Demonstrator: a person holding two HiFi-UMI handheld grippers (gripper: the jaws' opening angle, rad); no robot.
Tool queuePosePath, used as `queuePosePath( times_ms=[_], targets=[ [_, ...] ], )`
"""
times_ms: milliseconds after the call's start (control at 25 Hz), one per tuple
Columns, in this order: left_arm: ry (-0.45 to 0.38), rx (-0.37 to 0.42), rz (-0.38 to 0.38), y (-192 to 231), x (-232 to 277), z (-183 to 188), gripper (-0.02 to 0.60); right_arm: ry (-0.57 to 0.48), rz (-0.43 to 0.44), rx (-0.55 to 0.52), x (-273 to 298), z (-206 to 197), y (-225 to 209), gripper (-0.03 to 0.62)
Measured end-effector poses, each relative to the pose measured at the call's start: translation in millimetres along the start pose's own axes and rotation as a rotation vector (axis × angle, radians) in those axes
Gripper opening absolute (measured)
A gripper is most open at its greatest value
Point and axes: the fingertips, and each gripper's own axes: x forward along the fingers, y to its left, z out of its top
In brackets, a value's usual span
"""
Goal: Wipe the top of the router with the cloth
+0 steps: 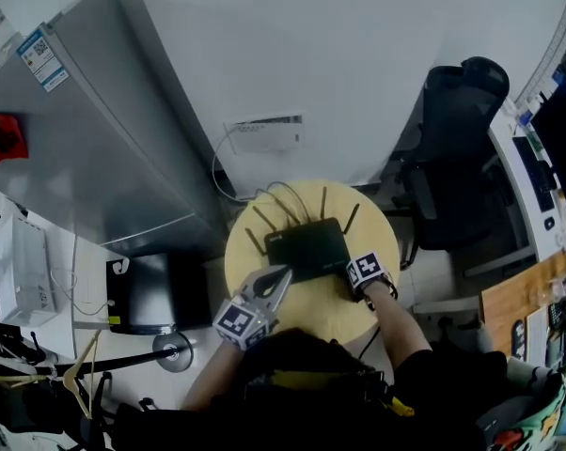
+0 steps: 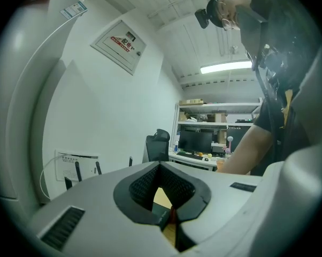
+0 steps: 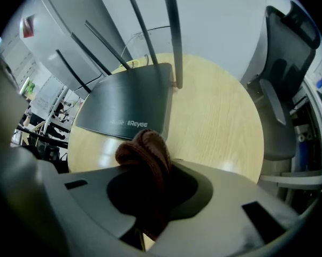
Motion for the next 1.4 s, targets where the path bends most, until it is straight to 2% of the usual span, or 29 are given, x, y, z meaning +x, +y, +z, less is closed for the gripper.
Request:
queuePosePath(
  times_ms=[120, 280, 440, 560, 680, 760, 840, 920, 960, 1160, 1280, 1400],
  targets=[
    [-0.003, 0.004, 0.029, -9, -3, 0, -0.003, 0.009, -0.024, -0.045, -1, 0, -8, 0.061],
    [-0.007, 0.015, 0.084, -14, -12, 0, -0.003, -0.006, -0.042, -0.046, -4, 2, -23, 0.061],
    [-0.003, 0.006, 0.144, -23, -24, -3, -0.003, -0.115, -0.088, 0.025, -20, 11, -43, 0.061],
    [-0.003, 0.002, 0.197, -23, -36, -2, -0.003, -0.244, -0.097, 0.146, -38, 21, -67, 0.061],
    [0.0, -0.01, 0.235, -19, -51, -7, -0.003, -0.43, -0.084, 0.241, -64, 30, -87, 0.061],
    [0.009, -0.029, 0.248, -16, -63, -13, -0.003, -0.559, -0.015, 0.297, -86, 25, -82, 0.061],
    [-0.004, -0.041, 0.259, -13, -73, -10, -0.003, -0.713, 0.1, 0.336, -116, 11, -70, 0.061],
    [-0.029, -0.037, 0.264, -11, -85, -2, -0.003, -0.852, 0.193, 0.333, -147, -13, -58, 0.061],
    [-0.043, -0.033, 0.266, -9, -92, 1, -0.003, -0.899, 0.209, 0.327, -159, -28, -57, 0.061],
    [-0.089, -0.001, 0.263, -6, -140, 15, -0.003, -1.09, 0.169, 0.329, -208, -80, -40, 0.063],
    [-0.099, 0.022, 0.255, -6, -180, 19, -0.003, -1.197, 0.135, 0.286, -233, -92, 3, 0.063],
    [-0.112, 0.044, 0.235, -7, -218, 21, -0.003, -1.245, 0.098, 0.235, -249, -102, 52, 0.063]
  ],
)
